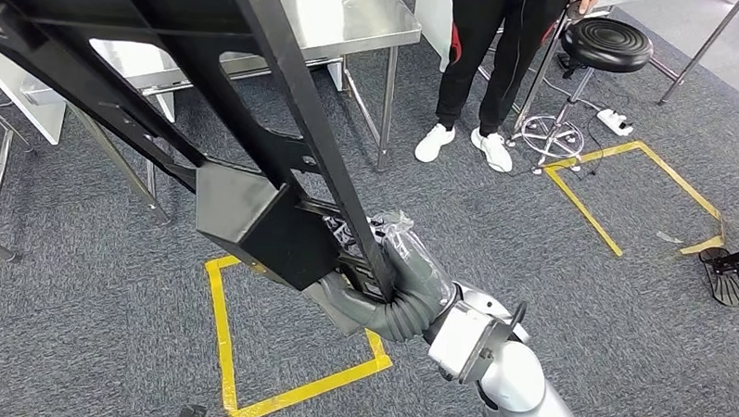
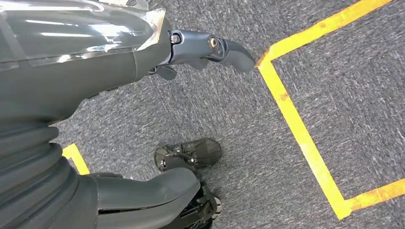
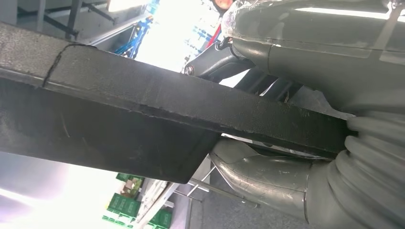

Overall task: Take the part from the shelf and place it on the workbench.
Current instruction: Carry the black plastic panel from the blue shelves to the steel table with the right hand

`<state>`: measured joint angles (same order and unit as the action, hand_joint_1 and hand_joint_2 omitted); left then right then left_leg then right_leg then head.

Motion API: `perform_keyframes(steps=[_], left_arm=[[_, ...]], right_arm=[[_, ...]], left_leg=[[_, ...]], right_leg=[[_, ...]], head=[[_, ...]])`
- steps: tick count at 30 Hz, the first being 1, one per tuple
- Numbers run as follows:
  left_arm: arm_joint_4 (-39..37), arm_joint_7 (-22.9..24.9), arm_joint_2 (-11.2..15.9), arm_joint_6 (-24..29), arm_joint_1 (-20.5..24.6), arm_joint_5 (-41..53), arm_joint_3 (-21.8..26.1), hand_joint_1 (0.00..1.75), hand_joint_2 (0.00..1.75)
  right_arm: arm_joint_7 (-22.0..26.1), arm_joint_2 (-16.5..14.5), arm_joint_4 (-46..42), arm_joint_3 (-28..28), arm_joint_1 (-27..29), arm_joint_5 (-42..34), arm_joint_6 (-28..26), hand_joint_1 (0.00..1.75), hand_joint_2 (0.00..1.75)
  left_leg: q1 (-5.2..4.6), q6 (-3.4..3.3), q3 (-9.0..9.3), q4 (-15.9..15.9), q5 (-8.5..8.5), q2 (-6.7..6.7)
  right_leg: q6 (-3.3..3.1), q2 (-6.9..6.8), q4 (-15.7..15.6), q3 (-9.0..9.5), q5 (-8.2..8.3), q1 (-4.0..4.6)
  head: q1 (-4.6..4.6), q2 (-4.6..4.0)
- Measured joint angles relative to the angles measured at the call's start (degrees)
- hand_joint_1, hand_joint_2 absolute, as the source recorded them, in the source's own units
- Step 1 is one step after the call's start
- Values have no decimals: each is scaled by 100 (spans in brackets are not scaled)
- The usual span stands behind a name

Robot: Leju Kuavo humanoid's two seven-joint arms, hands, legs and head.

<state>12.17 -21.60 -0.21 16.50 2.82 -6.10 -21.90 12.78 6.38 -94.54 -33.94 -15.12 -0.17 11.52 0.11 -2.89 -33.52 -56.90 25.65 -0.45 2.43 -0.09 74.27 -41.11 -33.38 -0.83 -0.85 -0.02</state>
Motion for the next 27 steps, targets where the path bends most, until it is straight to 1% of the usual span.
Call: perform_keyframes(steps=[1, 2, 3, 4, 5, 6, 7, 9, 10, 11, 12, 13, 14, 15, 16, 17, 18, 19, 20, 21, 22, 23, 24, 25, 26, 27], left_arm=[[0, 8, -5, 1, -3, 1, 0, 0, 175], [0, 15, -11, 1, -3, 1, 0, 0, 175], [-1, 20, -13, 1, -2, 2, 0, 0, 175], [-1, 22, -13, 1, -1, 3, 0, 0, 175], [-2, 24, -13, 1, -2, 3, 0, 0, 175], [-2, 25, -12, 1, -3, 4, -1, 0, 175], [-2, 26, -10, 1, -3, 4, -1, 0, 175], [-1, 26, -5, 2, 0, 4, -1, 0, 175], [0, 25, -4, 3, 4, 4, -2, 0, 175], [-1, 25, -4, 4, 3, 4, -2, 0, 175], [-1, 26, -6, 5, 0, 4, -2, 0, 175], [-2, 26, -7, 5, -6, 4, -2, 0, 175], [-2, 27, -7, 5, -14, 4, -2, 0, 175], [-2, 27, -7, 5, -20, 4, -2, 0, 175], [-2, 27, -5, 6, -23, 4, -2, 0, 175], [-2, 27, -3, 8, -24, 4, -1, 0, 175], [-3, 27, -1, 10, -23, 4, -1, 0, 175], [-3, 27, 0, 14, -22, 3, -1, 0, 175], [-3, 30, 1, 17, -20, 2, -1, 0, 175], [-3, 30, 2, 23, -20, 1, -1, 0, 175], [-3, 31, 1, 28, -23, 0, -1, 0, 175], [-2, 31, 3, 33, -29, -1, -1, 0, 175], [-1, 27, 4, 37, -35, -1, 0, 0, 175], [-1, 26, 5, 39, -38, -1, 1, 0, 175], [-1, 24, 8, 40, -38, -1, 3, 0, 175], [-1, 23, 8, 39, -38, 0, 3, 0, 175]], right_arm=[[0, 5, 1, 0, 0, 0, 0, 175, 175], [0, 8, 1, 0, -2, 0, 0, 175, 175], [1, 9, 2, -1, -3, -1, 0, 175, 175], [1, 10, 2, -1, -4, -1, 0, 175, 175], [1, 10, 2, -2, -2, -1, 0, 175, 175], [1, 11, 2, -1, -1, -1, 0, 175, 175], [2, 10, 1, -1, -2, 0, 0, 175, 175], [7, 3, -3, 1, -7, 0, -1, 175, 175], [11, -3, -4, 0, -12, -1, -1, 175, 175], [14, -9, -6, 0, -13, -2, -2, 175, 175], [17, -14, -5, -1, -11, -2, -2, 175, 175], [19, -17, -5, -2, -8, -2, -2, 175, 175], [18, -17, -4, -3, -4, -1, -2, 175, 175], [18, -17, -4, -4, -1, 0, -2, 175, 175], [18, -17, -4, -4, -1, 0, -2, 175, 175], [18, -20, -4, -4, -3, 0, -2, 175, 175], [19, -25, -4, -5, -4, 0, -2, 175, 175], [20, -29, -4, -6, -10, -1, -2, 175, 175], [21, -36, -5, -7, -15, -1, -2, 175, 175], [24, -39, -5, -8, -17, -1, -2, 175, 175], [26, -42, -5, -8, -20, -1, -2, 175, 175], [28, -45, -4, -8, -24, -1, -2, 175, 175], [30, -45, -4, -9, -30, 0, -2, 175, 175], [35, -45, -4, -10, -39, -2, -2, 175, 175], [40, -44, -3, -10, -47, -4, -2, 175, 175], [44, -39, -3, -12, -43, -4, -3, 175, 175]], left_leg=[[4, 17, 39, -4, 30, -15], [7, 41, 81, -14, 67, -30], [-5, 73, 111, -34, 110, -42], [-18, 102, 128, -54, 150, -51], [-34, 127, 133, -68, 180, -56], [-46, 145, 135, -73, 199, -58], [-44, 160, 142, -71, 217, -58], [-33, 204, 130, -156, 293, -45], [-21, 236, 48, -346, 390, -31], [-5, 269, -113, -654, 518, -14], [12, 299, -352, -1063, 662, 2], [30, 323, -616, -1462, 769, 13], [43, 336, -832, -1726, 781, 18], [50, 341, -954, -1790, 675, 22], [54, 333, -945, -1608, 451, 25], [56, 314, -833, -1240, 155, 32], [51, 291, -683, -861, -58, 44], [34, 261, -519, -513, -168, 59], [14, 231, -400, -302, -172, 73], [-7, 199, -329, -214, -89, 77], [-24, 160, -263, -152, -34, 73], [-20, 121, -194, -121, -5, 56], [-15, 75, -105, -77, 21, 43], [-10, 31, -8, -49, 54, 33], [-6, -2, 81, -26, 94, 22], [-12, -29, 149, -20, 146, 16]], right_leg=[[67, 0, -274, 95, 173, -9], [132, -1, -704, 277, 390, -21], [155, 0, -1097, 462, 563, -26], [136, 2, -1385, 602, 674, -29], [87, 3, -1528, 674, 715, -25], [23, 6, -1549, 691, 702, -15], [-32, 8, -1560, 703, 692, -25], [-116, 8, -1573, 764, 655, -57], [-161, 5, -1579, 809, 631, -79], [-200, 0, -1581, 847, 603, -85], [-230, -3, -1581, 878, 571, -84], [-243, -2, -1581, 903, 541, -83], [-245, 2, -1581, 932, 507, -82], [-236, 7, -1581, 974, 466, -82], [-224, 12, -1582, 1032, 420, -86], [-209, 15, -1584, 1102, 366, -90], [-187, 17, -1595, 1167, 310, -90], [-156, 17, -1608, 1212, 256, -78], [-119, 14, -1639, 1242, 213, -67], [-73, 11, -1653, 1288, 202, -55], [-23, 8, -1663, 1336, 211, -45], [16, 4, -1631, 1364, 225, -50], [44, 5, -1501, 1352, 251, -52], [56, 6, -1273, 1230, 258, -54], [52, 7, -940, 1013, 241, -53], [43, 9, -572, 744, 192, -46]], head=[[0, 0], [-1, 0], [-2, 0], [-1, 0], [0, 0], [1, 0], [3, 0], [9, 0], [15, 0], [22, 0], [28, 0], [28, 0], [30, 0], [29, 0], [29, 0], [28, 0], [26, 0], [27, 0], [28, 0], [30, 0], [31, 0], [30, 1], [25, -1], [19, -2], [11, -2], [3, -3]])
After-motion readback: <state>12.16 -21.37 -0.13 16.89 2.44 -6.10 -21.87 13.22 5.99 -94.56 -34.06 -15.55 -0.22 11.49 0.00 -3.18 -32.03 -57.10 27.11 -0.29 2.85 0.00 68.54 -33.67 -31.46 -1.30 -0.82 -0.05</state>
